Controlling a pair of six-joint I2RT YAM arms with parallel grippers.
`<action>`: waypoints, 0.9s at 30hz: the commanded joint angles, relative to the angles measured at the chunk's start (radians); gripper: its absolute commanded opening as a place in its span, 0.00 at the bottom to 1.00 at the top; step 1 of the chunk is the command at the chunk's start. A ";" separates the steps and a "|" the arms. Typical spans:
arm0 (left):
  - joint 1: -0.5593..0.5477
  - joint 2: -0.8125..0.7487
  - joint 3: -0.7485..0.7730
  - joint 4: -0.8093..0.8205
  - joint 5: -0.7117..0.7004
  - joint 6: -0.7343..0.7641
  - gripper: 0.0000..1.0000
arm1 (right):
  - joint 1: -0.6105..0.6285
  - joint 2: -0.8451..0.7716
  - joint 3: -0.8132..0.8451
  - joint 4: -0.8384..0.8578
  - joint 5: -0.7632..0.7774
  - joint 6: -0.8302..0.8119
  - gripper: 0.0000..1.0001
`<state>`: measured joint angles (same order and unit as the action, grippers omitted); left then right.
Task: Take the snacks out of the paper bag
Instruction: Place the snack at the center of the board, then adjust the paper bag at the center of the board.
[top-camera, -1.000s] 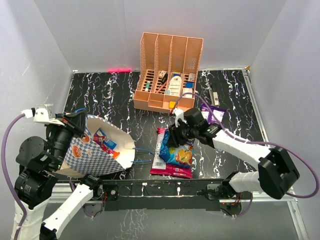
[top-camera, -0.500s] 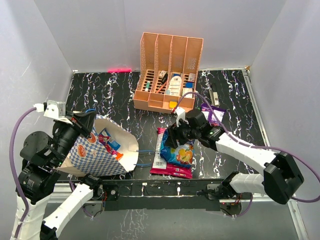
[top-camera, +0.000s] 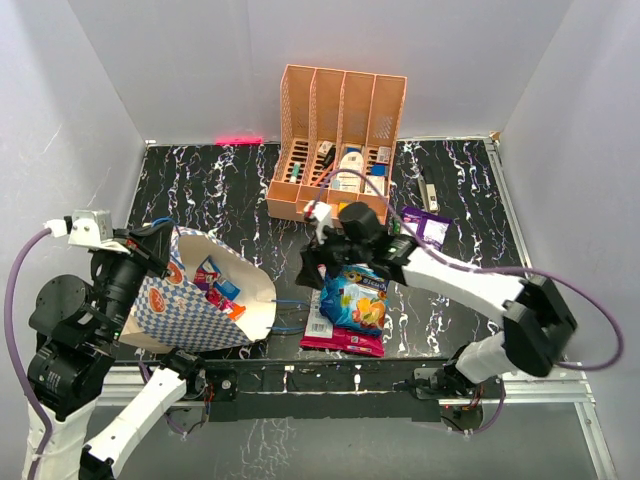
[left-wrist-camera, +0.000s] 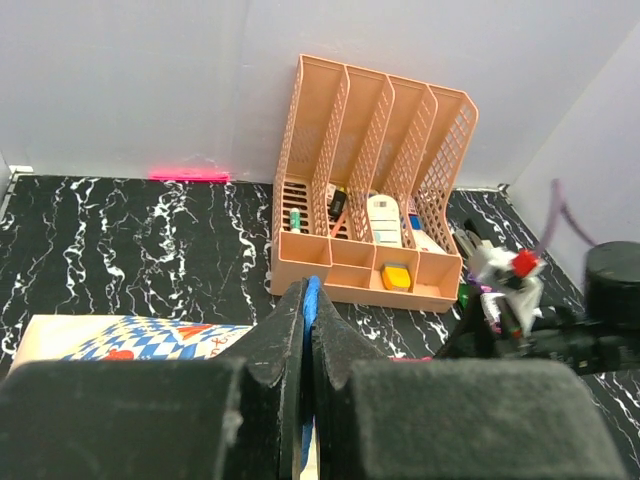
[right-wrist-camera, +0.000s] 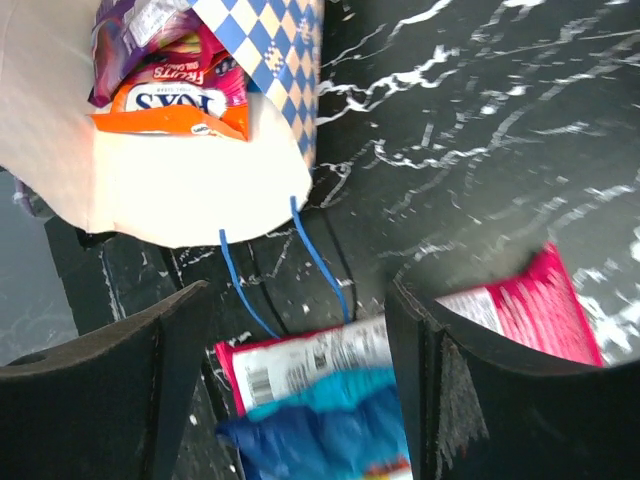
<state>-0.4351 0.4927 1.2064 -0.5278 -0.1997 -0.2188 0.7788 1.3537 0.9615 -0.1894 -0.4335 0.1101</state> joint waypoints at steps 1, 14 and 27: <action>0.002 -0.008 0.041 0.041 -0.045 0.012 0.00 | 0.058 0.174 0.127 0.070 -0.073 -0.015 0.74; 0.002 -0.014 0.035 0.062 -0.061 0.025 0.00 | 0.107 0.493 0.192 0.062 -0.128 -0.046 0.73; 0.002 -0.008 0.022 0.052 -0.152 -0.006 0.00 | 0.200 0.596 0.183 0.273 -0.077 0.156 0.47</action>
<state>-0.4351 0.4877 1.2125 -0.5278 -0.2966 -0.2070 0.9638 1.9297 1.1255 -0.0296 -0.5293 0.1970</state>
